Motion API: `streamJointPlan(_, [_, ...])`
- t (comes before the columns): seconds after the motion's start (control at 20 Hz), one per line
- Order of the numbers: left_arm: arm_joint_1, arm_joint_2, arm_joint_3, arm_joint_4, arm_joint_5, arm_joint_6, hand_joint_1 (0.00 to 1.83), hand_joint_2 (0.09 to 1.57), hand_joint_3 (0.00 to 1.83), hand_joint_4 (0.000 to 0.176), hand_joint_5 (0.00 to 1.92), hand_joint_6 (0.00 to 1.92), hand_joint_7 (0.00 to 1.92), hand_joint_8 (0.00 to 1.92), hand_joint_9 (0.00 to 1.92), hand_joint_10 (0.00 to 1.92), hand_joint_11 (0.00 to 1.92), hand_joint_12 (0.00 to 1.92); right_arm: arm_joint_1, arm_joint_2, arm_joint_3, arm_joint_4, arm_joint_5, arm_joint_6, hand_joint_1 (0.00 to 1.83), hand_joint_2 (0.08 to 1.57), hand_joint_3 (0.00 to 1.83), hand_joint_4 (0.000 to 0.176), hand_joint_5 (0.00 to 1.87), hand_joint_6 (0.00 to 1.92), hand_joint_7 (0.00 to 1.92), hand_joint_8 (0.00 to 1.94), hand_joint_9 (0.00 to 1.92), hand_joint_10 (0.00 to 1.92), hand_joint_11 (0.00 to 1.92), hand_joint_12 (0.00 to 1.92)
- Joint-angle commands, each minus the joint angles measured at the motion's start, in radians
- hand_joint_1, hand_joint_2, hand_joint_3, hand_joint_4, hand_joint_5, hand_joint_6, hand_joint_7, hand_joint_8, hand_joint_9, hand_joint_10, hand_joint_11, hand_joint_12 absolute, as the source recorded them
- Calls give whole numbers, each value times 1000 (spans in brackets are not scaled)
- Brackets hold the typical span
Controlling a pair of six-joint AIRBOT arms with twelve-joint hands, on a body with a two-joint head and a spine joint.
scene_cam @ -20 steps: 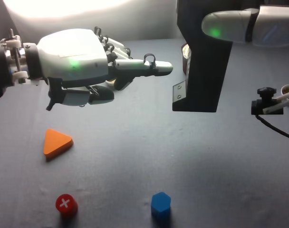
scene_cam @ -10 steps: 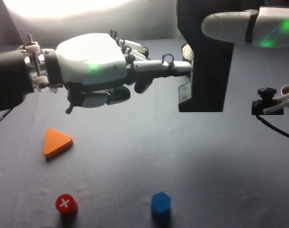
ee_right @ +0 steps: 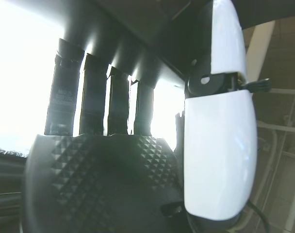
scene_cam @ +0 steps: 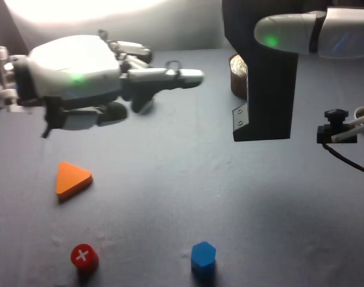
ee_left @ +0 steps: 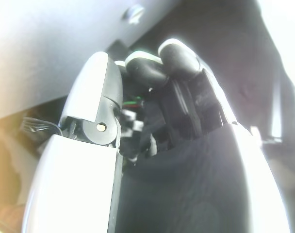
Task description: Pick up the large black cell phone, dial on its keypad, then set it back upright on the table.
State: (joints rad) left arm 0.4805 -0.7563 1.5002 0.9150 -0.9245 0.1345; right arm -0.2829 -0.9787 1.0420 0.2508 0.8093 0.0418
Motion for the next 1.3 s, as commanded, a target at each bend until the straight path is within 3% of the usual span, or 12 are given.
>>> streamJointPlan(0.0, [-19, 4, 1, -67, -92, -3, 1448, 1285, 17, 147, 14, 2, 611, 1511, 542, 1843, 164, 1921, 21, 12, 4, 0, 143, 21, 1363, 1159, 0, 0, 934, 925, 838, 1205, 806, 1448, 703, 1528])
streamJointPlan(0.3, [-19, -5, 9, -102, -87, 2, 1447, 1292, 9, 130, 0, 0, 599, 1534, 545, 1831, 260, 1921, 21, 12, 5, 0, 144, 18, 1363, 1155, 0, 0, 949, 927, 823, 1205, 820, 1417, 686, 1507])
streamJointPlan(0.4, [-19, -19, 9, -104, -87, 5, 1448, 1288, 6, 133, 0, 0, 608, 1527, 553, 1820, 307, 1921, 21, 12, 5, 0, 144, 18, 1363, 1154, 0, 0, 958, 901, 835, 1216, 806, 1426, 661, 1542])
streamJointPlan(0.65, [-20, -61, 8, -104, -100, 2, 1449, 1284, 2, 146, 9, 2, 629, 1505, 549, 1818, 222, 1921, 21, 12, 8, 0, 144, 16, 1361, 1162, 1, 0, 937, 905, 825, 1227, 796, 1470, 661, 1581])
streamJointPlan(0.95, [-26, -108, -20, -114, -116, -8, 1449, 1288, 3, 137, 9, 1, 613, 1485, 562, 1838, 261, 1921, 21, 12, 8, 0, 145, 16, 1360, 1167, 0, 0, 933, 905, 815, 1258, 789, 1467, 659, 1519])
streamJointPlan(1.05, [-42, -128, -26, -113, -119, -9, 1449, 1286, 2, 140, 8, 1, 618, 1479, 563, 1839, 280, 1921, 21, 12, 8, 0, 145, 16, 1360, 1172, 0, 0, 906, 900, 804, 1272, 811, 1481, 755, 1510])
streamJointPlan(1.15, [-54, -145, -27, -113, -123, -12, 1451, 1280, 0, 130, 3, 1, 631, 1457, 581, 1818, 334, 1921, 21, 12, 8, 0, 147, 16, 1361, 1166, 0, 0, 935, 886, 810, 1276, 798, 1450, 672, 1454])
streamJointPlan(1.25, [-59, -144, -28, -112, -124, -19, 1451, 1284, 1, 131, 0, 0, 621, 1478, 576, 1824, 367, 1921, 21, 12, 8, 0, 147, 16, 1365, 1153, 0, 0, 944, 892, 847, 1221, 822, 1407, 688, 1434])
